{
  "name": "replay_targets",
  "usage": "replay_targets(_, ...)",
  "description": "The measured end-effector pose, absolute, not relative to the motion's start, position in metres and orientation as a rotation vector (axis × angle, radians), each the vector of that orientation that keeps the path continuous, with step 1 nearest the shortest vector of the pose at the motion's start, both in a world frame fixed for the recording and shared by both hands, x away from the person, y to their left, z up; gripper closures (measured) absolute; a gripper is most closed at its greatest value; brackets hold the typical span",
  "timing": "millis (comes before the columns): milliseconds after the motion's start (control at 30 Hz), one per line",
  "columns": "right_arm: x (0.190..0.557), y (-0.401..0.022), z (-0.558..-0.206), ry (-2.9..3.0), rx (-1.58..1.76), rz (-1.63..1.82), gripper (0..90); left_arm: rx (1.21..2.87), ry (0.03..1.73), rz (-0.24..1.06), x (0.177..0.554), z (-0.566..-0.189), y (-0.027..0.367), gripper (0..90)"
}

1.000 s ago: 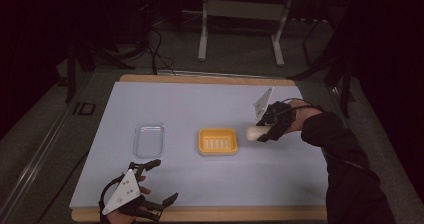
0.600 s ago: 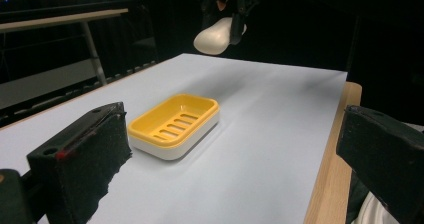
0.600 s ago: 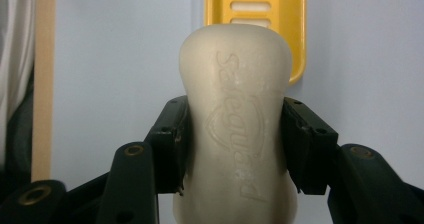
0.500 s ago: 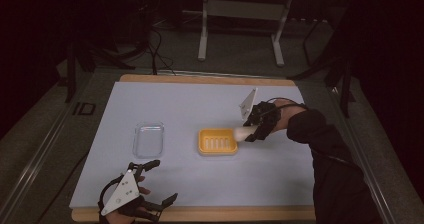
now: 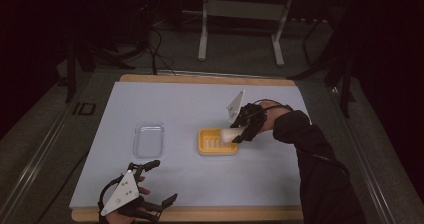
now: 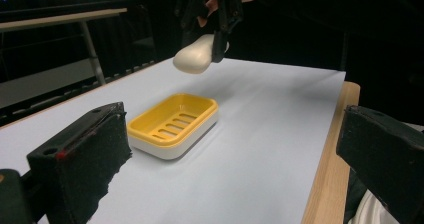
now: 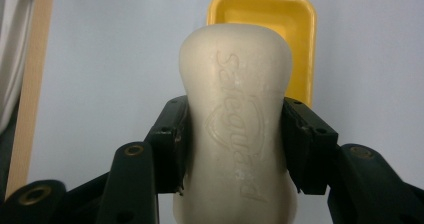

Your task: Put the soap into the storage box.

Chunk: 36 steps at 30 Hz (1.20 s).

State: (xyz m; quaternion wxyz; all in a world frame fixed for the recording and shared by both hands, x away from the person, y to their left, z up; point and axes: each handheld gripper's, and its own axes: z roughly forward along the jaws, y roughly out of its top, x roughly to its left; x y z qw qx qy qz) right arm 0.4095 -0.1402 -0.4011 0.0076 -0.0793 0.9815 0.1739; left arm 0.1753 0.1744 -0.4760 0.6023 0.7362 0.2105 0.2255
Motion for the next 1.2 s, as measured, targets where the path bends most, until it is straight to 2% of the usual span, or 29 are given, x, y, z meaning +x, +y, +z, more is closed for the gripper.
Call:
replay_targets(667,0.419,-0.119,-0.432,2.998,-0.236,0.813,49.0,1.705,0.481,0.515,0.175,-0.476,0.174,0.7)
replay_targets(1200,0.432,-0.113,-0.467,3.021,-0.18,0.765,49.0,1.713,0.477,0.509,0.176,-0.476,0.174,0.7)
